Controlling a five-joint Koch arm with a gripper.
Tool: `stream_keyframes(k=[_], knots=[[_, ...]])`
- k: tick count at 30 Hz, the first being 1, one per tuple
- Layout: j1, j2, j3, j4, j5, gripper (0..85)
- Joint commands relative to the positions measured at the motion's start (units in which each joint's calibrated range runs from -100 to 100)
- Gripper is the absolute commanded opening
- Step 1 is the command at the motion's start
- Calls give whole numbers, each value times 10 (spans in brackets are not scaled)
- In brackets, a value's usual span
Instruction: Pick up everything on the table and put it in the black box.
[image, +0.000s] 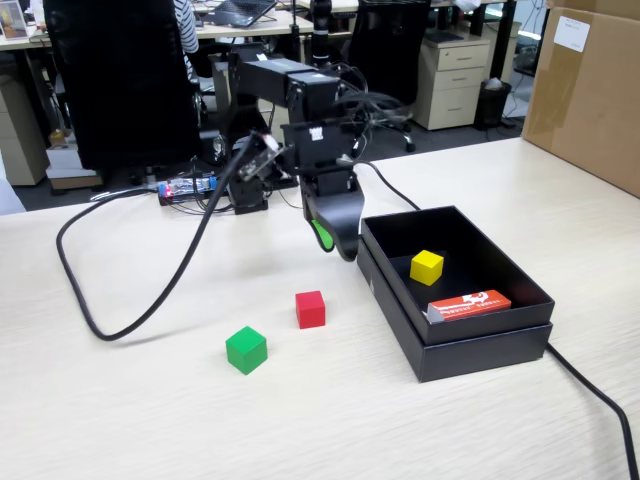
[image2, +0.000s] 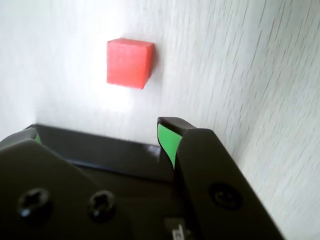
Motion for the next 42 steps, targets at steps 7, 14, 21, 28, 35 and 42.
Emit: stream_keyframes(k=[7,14,21,28,35,42], knots=[[-18,65,10,11,-3,481],[-28,106,11,12,-3,481],[-34,148,14,17,-4,481],[-35,184,32,20,-8,403],[-35,192,54,20,-9,48],[-19,51,63,19,-14,9]])
